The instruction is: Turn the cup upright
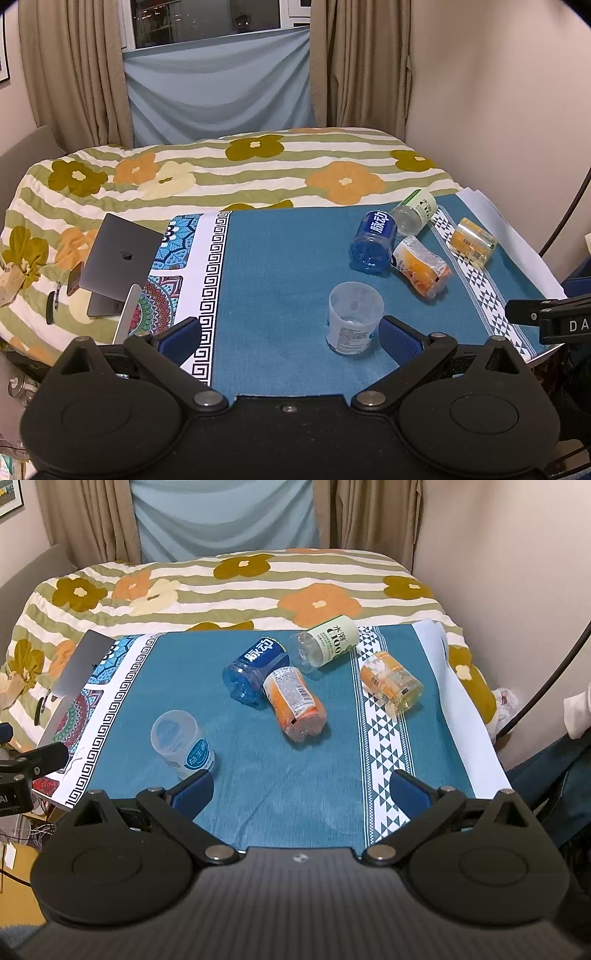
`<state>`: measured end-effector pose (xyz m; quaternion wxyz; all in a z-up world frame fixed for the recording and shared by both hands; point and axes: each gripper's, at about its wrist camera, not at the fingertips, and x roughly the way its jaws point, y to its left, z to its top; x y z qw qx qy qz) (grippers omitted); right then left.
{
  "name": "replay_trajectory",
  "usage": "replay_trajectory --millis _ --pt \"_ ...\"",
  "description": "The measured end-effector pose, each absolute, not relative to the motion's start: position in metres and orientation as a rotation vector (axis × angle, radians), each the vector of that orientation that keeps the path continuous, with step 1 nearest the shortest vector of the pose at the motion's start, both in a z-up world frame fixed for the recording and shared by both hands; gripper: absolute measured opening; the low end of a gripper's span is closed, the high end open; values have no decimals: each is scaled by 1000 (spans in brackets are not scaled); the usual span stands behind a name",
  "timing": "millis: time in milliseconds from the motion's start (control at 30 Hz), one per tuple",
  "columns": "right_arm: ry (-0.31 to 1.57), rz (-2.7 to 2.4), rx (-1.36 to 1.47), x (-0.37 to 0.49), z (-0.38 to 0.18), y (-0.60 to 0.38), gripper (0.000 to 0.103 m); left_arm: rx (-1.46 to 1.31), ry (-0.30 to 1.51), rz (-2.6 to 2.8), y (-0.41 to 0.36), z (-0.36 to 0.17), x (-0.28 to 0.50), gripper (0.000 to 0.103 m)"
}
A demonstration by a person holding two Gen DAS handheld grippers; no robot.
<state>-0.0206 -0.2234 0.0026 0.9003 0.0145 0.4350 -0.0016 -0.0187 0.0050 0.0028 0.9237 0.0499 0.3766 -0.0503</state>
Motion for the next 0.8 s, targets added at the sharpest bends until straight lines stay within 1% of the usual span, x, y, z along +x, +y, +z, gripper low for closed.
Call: replay_trajectory --millis 800 --pt "901 -7 35 -19 2 -223 103 109 776 -107 7 0 -15 103"
